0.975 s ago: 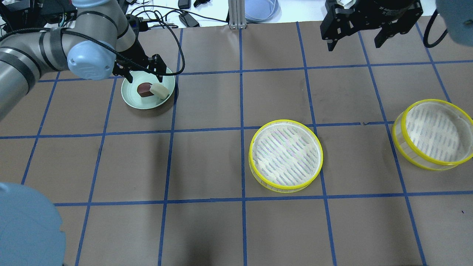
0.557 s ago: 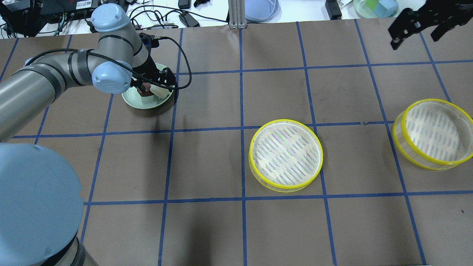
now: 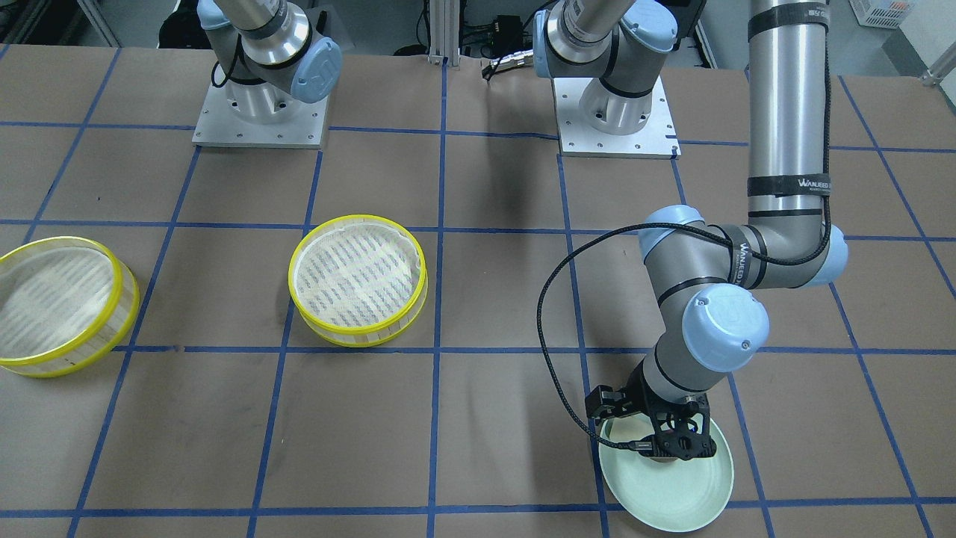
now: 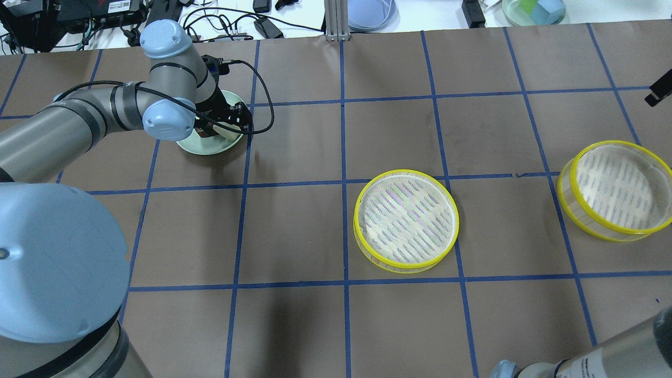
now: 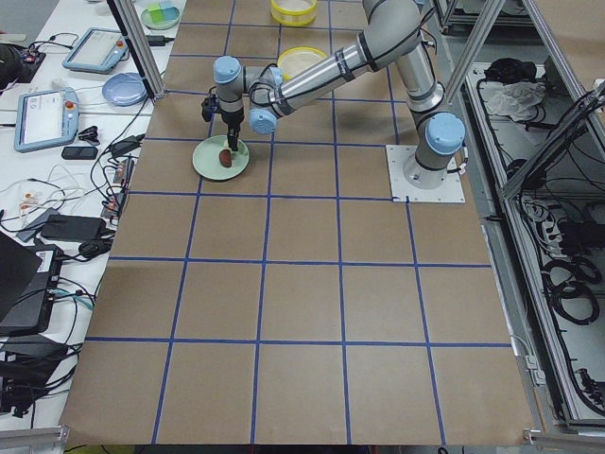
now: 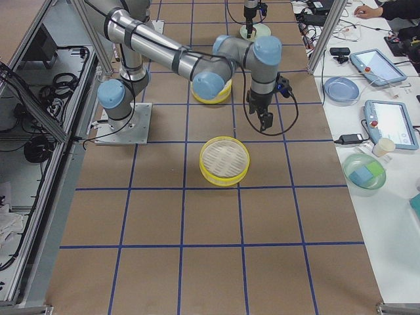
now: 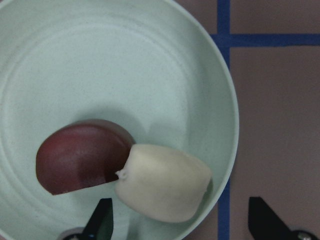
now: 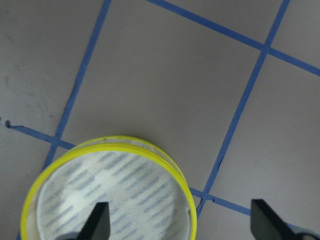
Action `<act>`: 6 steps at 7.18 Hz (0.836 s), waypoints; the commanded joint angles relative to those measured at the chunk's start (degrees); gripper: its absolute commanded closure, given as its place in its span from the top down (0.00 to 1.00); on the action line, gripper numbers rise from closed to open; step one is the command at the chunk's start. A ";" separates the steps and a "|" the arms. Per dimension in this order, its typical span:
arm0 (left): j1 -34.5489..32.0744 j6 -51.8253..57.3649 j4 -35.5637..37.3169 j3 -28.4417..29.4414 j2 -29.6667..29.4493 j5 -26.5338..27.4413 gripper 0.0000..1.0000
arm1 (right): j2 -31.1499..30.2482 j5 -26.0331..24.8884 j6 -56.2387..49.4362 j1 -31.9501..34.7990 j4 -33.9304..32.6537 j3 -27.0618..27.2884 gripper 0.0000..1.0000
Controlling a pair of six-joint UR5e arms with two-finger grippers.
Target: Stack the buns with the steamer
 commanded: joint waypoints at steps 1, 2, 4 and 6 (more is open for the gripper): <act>0.00 0.49 0.99 0.01 -0.40 0.03 0.77 | 5.42 -0.42 -1.72 -3.06 -1.60 1.73 1.00; 0.00 0.93 0.99 0.01 -0.40 0.12 0.60 | 5.70 -0.51 -0.58 -6.03 -6.91 7.31 1.00; 0.09 4.79 0.99 0.01 -0.40 0.30 0.24 | 5.53 -4.00 3.02 -6.68 -14.52 14.12 1.00; 0.09 5.58 0.99 0.01 0.04 0.47 0.00 | 5.70 -4.11 2.07 -6.68 -14.70 14.14 0.33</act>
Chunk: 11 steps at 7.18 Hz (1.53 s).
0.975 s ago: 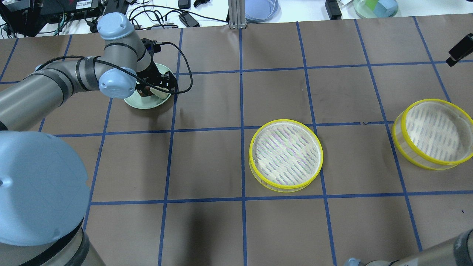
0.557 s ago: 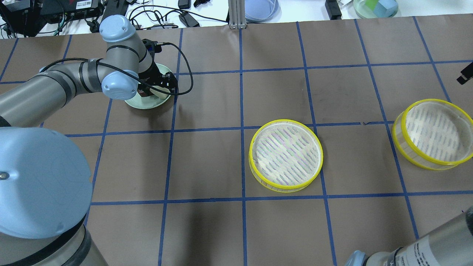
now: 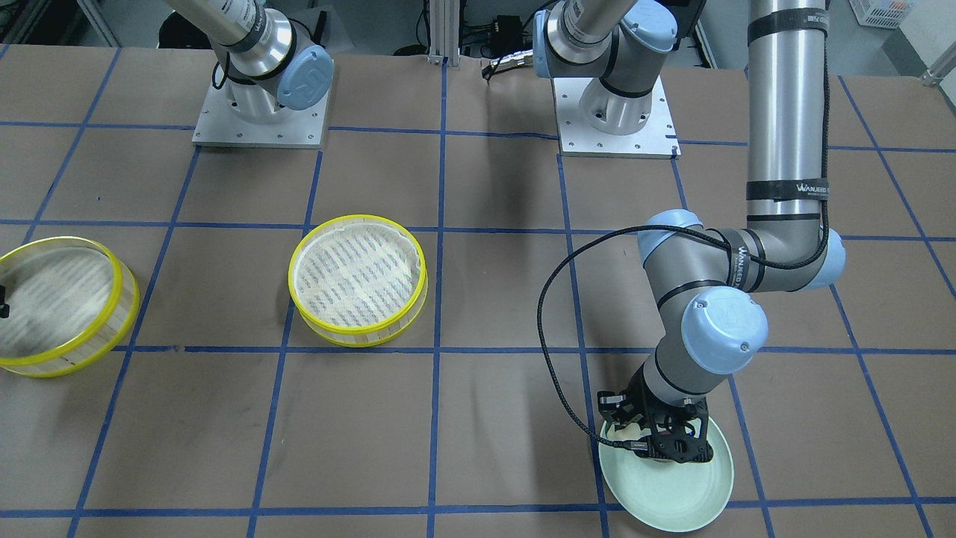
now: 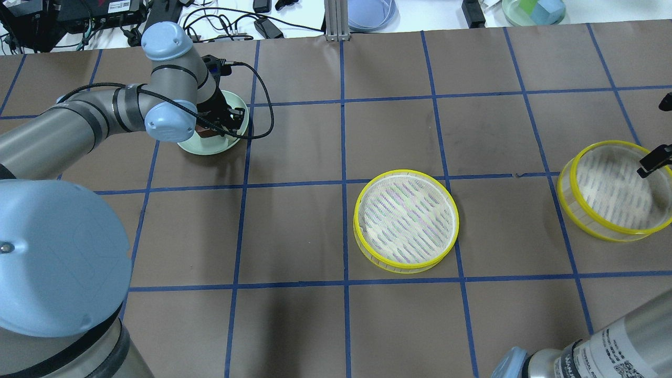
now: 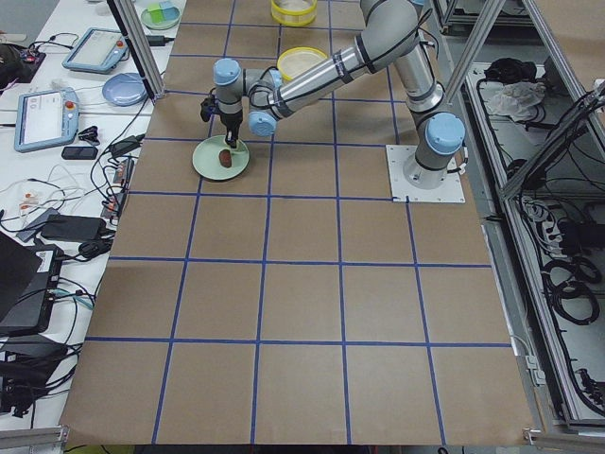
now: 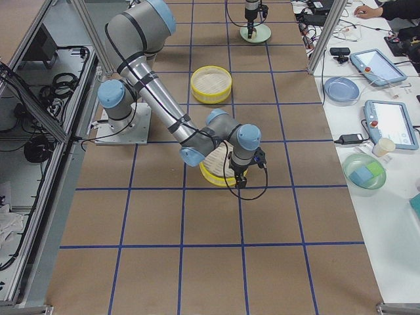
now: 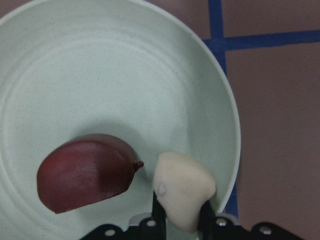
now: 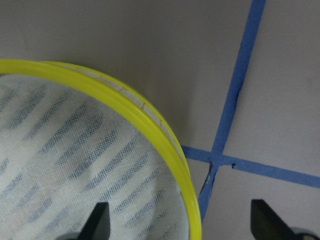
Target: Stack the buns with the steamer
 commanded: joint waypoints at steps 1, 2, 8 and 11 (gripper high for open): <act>0.01 0.74 0.00 0.09 1.21 0.23 0.00 | 0.00 -1.26 -0.17 -0.06 -0.32 0.40 0.00; 0.01 0.48 -0.61 0.44 2.35 0.14 0.00 | 0.00 -1.79 -0.17 -0.06 -0.32 0.31 0.00; -9.54 -18.35 -18.79 1.58 17.90 -2.04 0.00 | -5.42 -1.19 0.88 -0.06 5.70 -2.31 0.00; -25.25 -35.78 -16.12 1.32 17.58 -4.61 0.00 | -12.29 0.05 3.96 0.82 12.50 -3.20 0.00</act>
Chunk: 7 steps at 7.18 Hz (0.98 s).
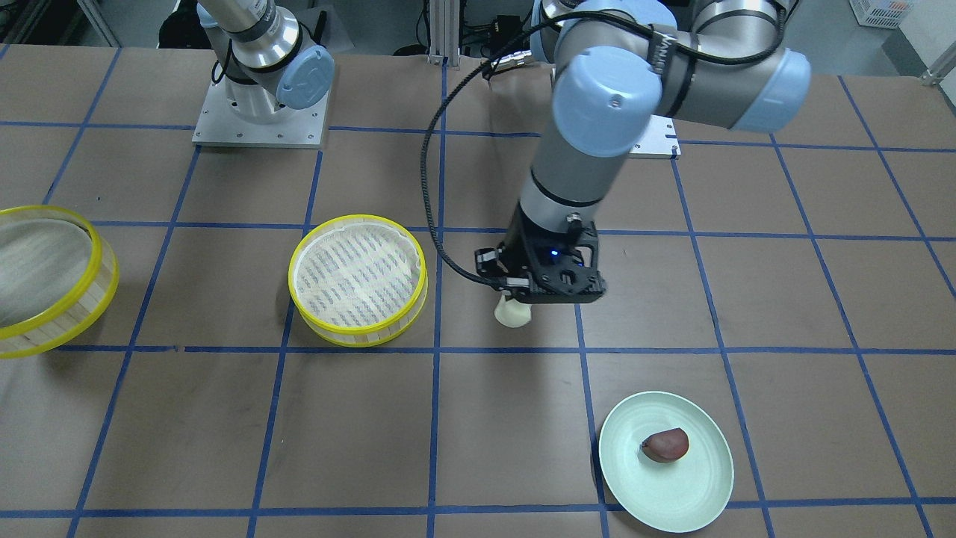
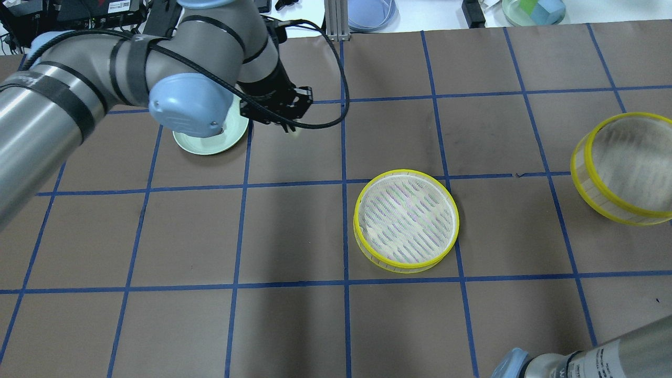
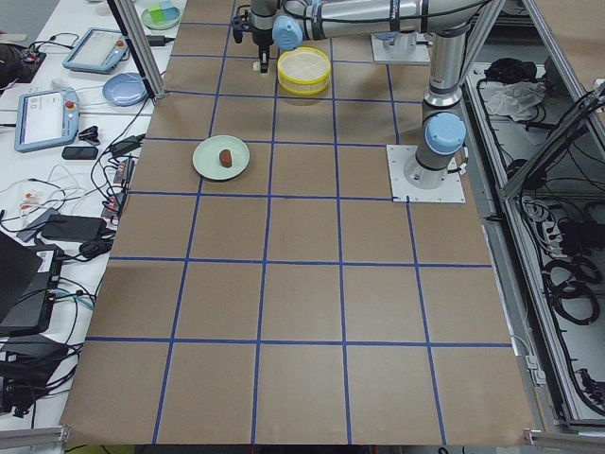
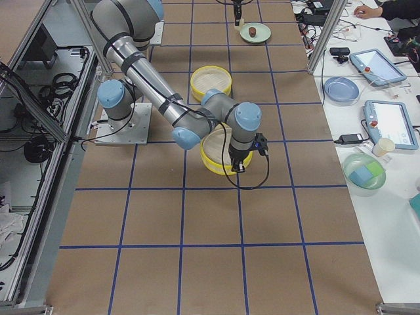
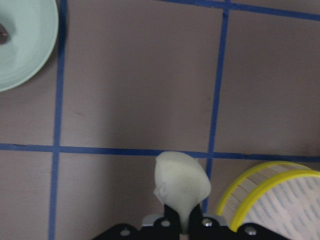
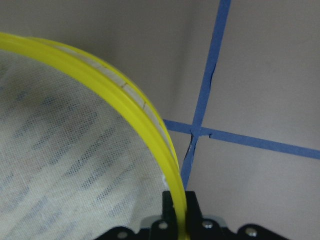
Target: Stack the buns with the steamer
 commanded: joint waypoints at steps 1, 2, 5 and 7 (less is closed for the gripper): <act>-9.11 -10.83 4.20 -1.34 -1.41 -0.94 0.00 | -2.53 0.51 0.75 0.64 3.25 -0.14 0.00; -11.83 -13.48 6.13 -2.31 -2.55 -1.12 0.00 | -2.53 0.68 1.01 1.16 3.61 -0.14 0.00; -16.07 -15.62 13.01 -4.78 -6.94 -1.04 0.24 | -5.78 -0.02 10.38 7.21 7.29 -0.14 0.00; -16.78 -16.40 13.01 -4.87 -7.31 -1.21 0.84 | -5.96 -0.11 11.65 8.11 8.17 -0.14 0.00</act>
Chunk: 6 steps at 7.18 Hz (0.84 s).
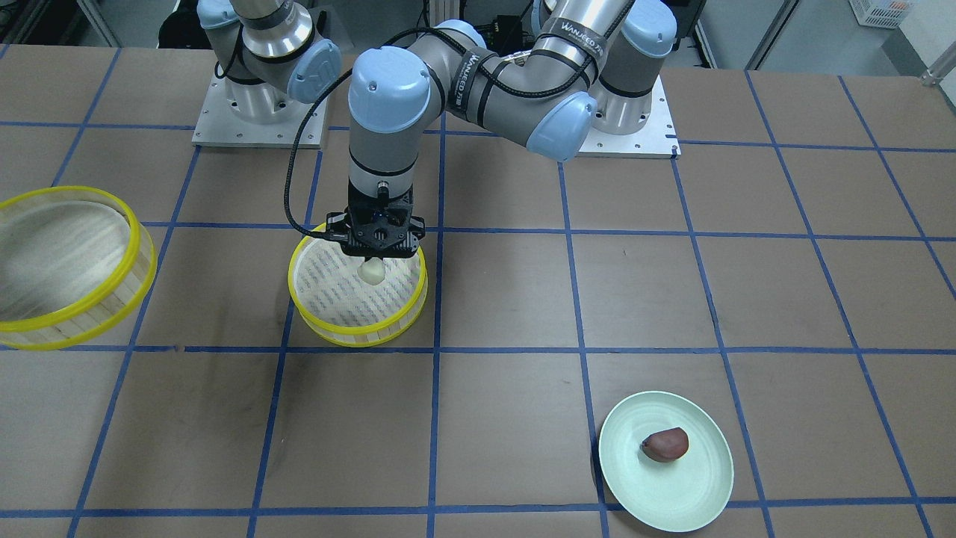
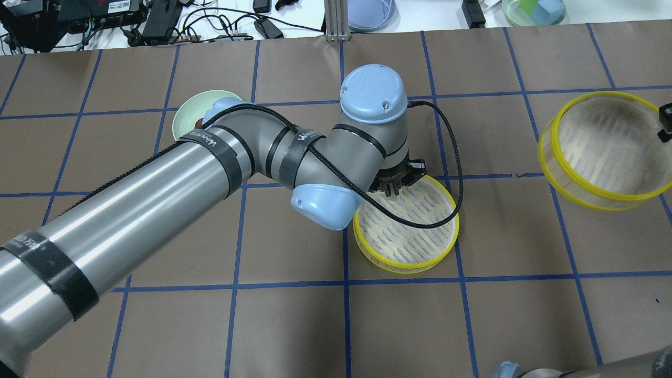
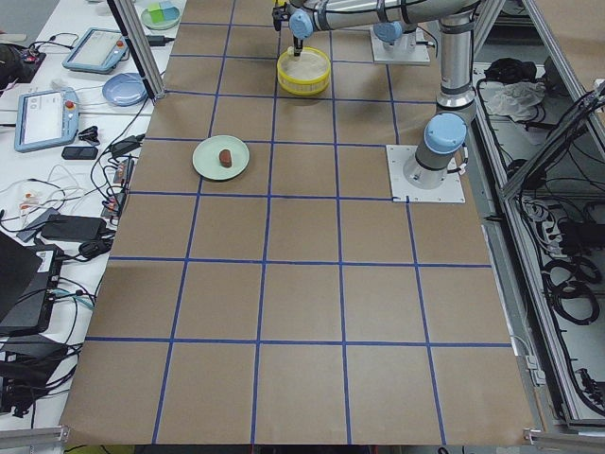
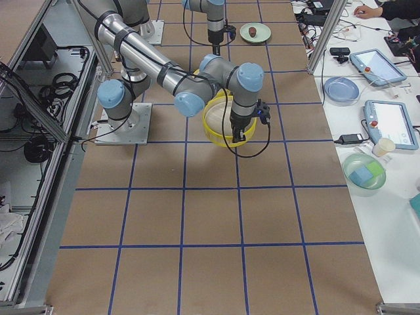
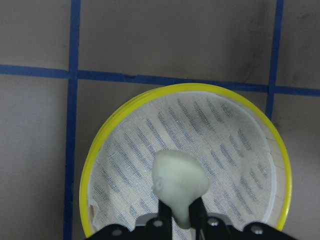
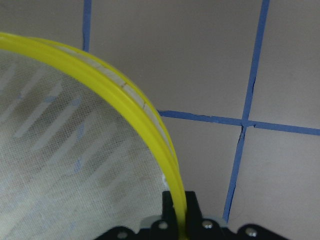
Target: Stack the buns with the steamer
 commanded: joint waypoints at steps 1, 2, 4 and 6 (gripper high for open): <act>-0.54 -0.74 0.32 -0.11 -0.26 -0.16 0.86 | -0.21 -0.07 3.73 1.24 0.88 0.00 0.00; -0.54 -0.56 0.50 -0.02 0.17 -0.07 0.90 | -0.38 -0.16 7.06 4.20 1.50 0.00 0.00; 1.03 7.46 0.15 0.41 2.97 1.07 1.00 | -1.78 -0.25 17.84 10.79 4.20 0.00 0.00; 11.27 13.39 -2.30 0.50 6.05 -0.15 1.00 | -2.40 0.10 31.29 19.48 7.03 0.78 0.00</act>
